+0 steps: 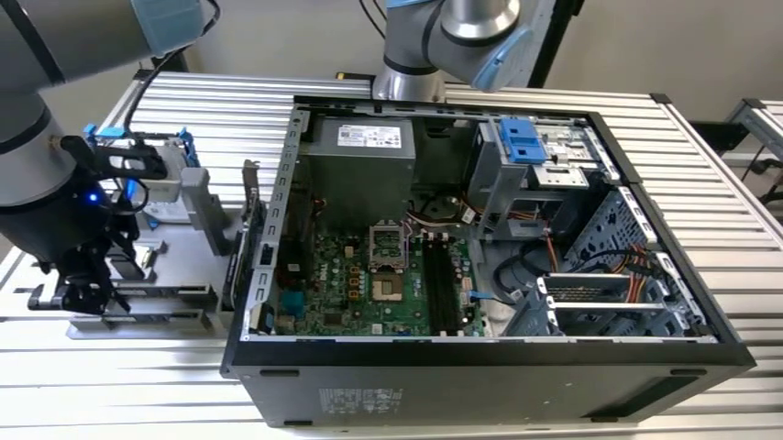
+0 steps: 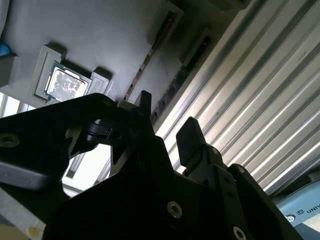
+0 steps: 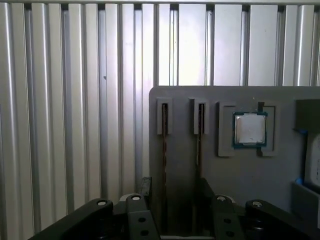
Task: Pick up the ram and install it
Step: 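Pick up the ram and move it above insertion slot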
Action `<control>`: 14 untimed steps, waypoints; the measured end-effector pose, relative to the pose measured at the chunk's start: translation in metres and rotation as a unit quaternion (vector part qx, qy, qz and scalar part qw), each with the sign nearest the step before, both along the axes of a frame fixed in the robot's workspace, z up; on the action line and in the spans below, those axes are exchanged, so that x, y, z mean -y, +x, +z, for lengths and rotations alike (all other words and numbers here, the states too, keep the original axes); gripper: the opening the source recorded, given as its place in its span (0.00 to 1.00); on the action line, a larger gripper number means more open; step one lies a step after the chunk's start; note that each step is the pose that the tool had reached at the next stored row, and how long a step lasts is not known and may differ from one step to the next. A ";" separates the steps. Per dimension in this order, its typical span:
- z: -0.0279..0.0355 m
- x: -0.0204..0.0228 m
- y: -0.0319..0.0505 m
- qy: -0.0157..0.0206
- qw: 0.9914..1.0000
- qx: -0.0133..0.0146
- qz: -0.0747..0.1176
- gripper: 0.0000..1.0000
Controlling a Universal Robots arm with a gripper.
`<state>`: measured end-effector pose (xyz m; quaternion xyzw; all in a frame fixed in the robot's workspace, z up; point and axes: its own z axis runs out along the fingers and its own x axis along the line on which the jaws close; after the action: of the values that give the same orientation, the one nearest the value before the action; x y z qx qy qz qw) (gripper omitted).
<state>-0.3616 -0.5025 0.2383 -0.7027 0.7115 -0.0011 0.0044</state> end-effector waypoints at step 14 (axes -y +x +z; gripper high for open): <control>-0.0152 0.0004 0.0004 0.000 1.000 -0.006 0.000 1.00</control>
<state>-0.3612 -0.5029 0.2231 -0.7027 0.7115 0.0033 -0.0002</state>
